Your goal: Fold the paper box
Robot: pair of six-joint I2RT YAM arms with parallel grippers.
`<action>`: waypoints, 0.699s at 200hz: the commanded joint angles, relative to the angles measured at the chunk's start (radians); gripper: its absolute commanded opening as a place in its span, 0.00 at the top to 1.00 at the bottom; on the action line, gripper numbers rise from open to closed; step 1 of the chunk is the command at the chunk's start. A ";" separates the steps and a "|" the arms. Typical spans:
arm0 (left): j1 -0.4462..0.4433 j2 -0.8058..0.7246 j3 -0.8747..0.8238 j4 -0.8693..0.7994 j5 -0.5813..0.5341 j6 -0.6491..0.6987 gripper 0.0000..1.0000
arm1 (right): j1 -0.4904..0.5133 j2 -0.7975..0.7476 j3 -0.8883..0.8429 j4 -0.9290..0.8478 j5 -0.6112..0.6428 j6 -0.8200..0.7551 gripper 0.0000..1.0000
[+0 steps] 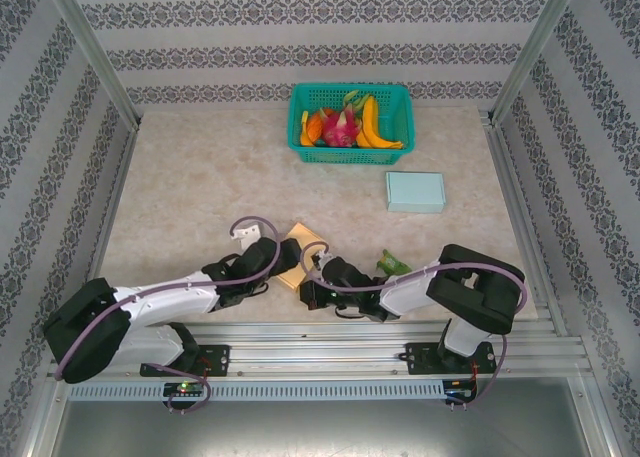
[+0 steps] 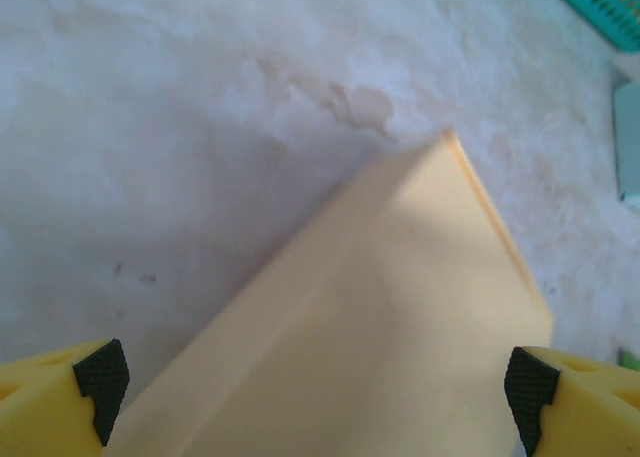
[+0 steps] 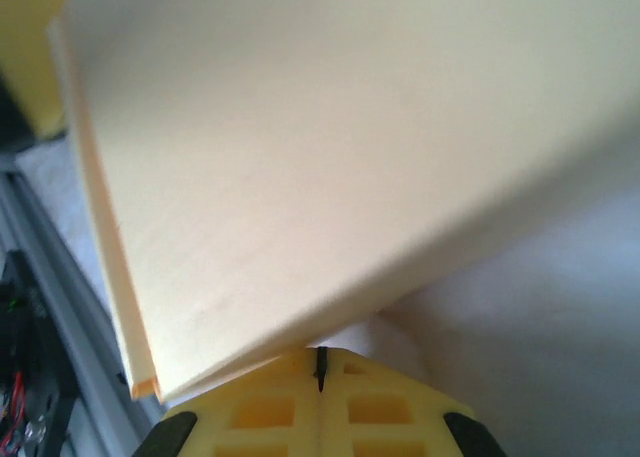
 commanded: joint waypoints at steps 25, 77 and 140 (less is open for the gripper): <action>0.148 -0.042 0.002 0.012 0.084 -0.017 0.02 | 0.011 -0.099 -0.008 0.050 0.120 -0.122 0.98; 0.151 -0.233 -0.055 -0.213 -0.026 -0.014 0.02 | 0.000 -0.422 -0.026 -0.371 0.342 -0.347 0.70; -0.067 -0.312 -0.123 -0.207 -0.132 -0.112 0.04 | -0.238 -0.459 0.055 -0.429 0.244 -0.498 0.42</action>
